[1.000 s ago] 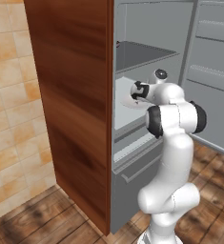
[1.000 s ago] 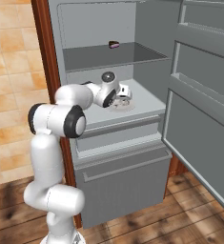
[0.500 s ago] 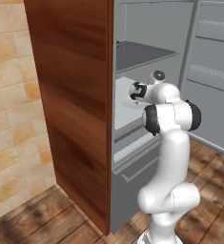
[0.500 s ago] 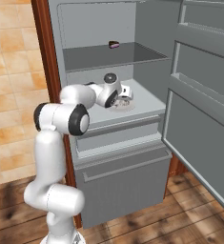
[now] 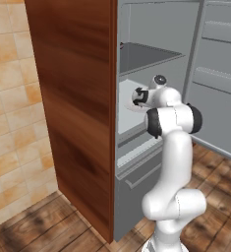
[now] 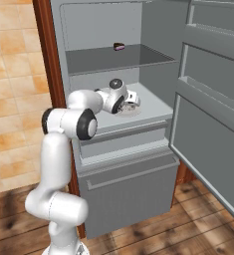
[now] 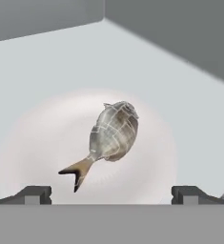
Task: Retrieve the fish from the fridge and place it on the saucepan with marinade on the stove.
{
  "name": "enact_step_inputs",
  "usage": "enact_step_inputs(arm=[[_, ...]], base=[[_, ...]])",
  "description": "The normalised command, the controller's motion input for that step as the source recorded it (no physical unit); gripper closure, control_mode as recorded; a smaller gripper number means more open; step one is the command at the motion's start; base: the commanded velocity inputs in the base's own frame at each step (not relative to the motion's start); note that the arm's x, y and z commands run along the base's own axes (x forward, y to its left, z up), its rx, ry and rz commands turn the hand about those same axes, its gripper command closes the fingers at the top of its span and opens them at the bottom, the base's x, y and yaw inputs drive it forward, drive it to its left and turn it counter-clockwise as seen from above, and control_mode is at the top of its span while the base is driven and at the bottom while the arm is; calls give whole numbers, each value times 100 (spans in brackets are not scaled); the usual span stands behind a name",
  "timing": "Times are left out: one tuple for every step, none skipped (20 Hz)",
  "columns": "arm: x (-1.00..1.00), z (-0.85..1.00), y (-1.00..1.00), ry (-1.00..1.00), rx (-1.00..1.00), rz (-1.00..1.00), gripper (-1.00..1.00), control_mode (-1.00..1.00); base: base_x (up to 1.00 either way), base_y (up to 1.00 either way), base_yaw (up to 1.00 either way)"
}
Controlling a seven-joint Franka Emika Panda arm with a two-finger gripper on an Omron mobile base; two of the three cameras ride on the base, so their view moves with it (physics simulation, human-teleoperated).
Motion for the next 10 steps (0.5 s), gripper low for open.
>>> enact_step_inputs(arm=[[26, -10, 0, 0, 0, -5, -100, -100], [26, -8, 0, 0, 0, -5, -100, -100], [27, -8, 0, 0, 0, -5, -100, -100], [26, -9, 0, 0, 0, -6, -100, -100], [26, -11, 0, 0, 0, -6, -100, -100], [27, -9, 0, 0, 0, -6, -100, -100], [26, -10, 0, 0, 0, -6, -100, -100], [25, -11, 0, 0, 0, -6, -100, -100], [23, -12, 0, 0, 0, -5, -100, -100], [24, -9, 0, 0, 0, -5, -100, -100]], base=[[0, 0, 0], [0, 0, 0], [0, 0, 0], [0, 0, 0], [0, 0, 0], [0, 0, 0], [0, 0, 0], [0, 0, 0], [0, 0, 0], [0, 0, 0]])
